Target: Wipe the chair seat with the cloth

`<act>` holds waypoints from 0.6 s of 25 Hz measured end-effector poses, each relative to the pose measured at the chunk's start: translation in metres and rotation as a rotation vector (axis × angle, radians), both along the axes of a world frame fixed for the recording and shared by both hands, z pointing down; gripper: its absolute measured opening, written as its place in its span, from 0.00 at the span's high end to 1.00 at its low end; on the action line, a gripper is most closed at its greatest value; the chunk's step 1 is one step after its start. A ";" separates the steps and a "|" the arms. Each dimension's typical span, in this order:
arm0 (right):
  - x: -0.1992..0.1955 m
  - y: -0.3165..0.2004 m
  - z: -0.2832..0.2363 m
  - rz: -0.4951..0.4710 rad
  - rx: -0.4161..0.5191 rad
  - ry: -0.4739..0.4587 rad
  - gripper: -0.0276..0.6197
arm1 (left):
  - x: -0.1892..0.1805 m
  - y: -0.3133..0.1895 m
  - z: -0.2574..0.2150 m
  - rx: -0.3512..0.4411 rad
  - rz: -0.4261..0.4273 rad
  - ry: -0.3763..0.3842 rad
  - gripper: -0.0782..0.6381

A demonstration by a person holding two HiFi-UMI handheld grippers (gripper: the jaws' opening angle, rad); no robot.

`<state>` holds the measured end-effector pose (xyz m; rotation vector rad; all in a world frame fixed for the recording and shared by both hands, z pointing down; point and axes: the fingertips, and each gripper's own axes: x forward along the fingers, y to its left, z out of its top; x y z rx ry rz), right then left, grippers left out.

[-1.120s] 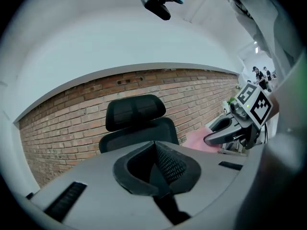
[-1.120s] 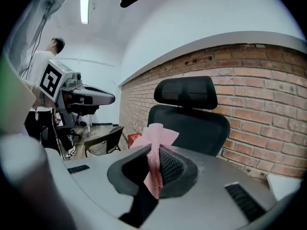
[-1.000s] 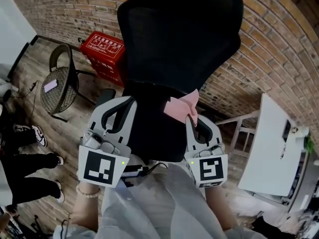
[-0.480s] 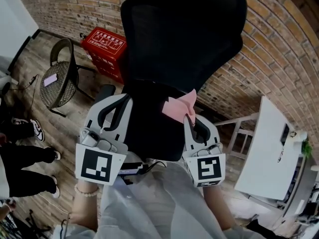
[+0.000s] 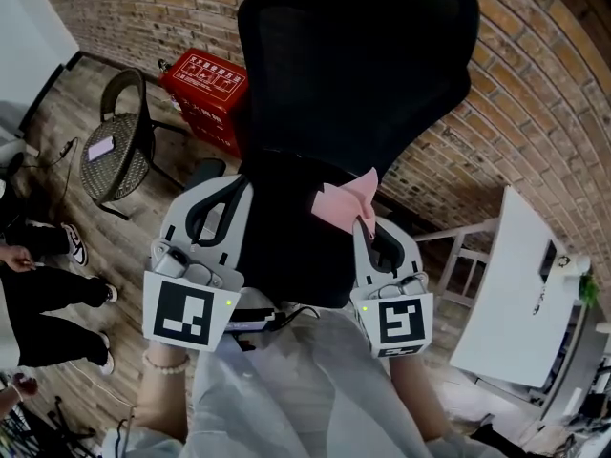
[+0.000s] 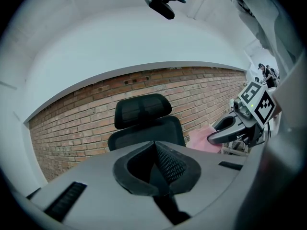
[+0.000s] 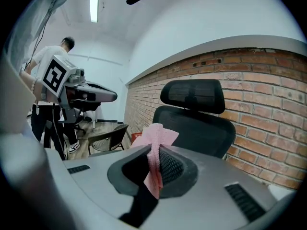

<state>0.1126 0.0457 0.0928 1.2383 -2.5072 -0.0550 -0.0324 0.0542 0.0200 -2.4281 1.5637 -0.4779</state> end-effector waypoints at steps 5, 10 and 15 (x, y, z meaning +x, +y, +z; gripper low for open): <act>-0.001 0.003 0.001 -0.005 -0.007 -0.005 0.87 | -0.002 0.004 0.000 -0.004 -0.008 -0.002 0.87; -0.004 0.006 0.003 -0.002 -0.029 -0.005 0.87 | -0.005 0.005 0.000 -0.009 -0.014 0.003 0.87; -0.004 0.009 0.008 -0.002 -0.058 0.000 0.87 | -0.005 0.007 0.002 -0.011 -0.017 -0.002 0.87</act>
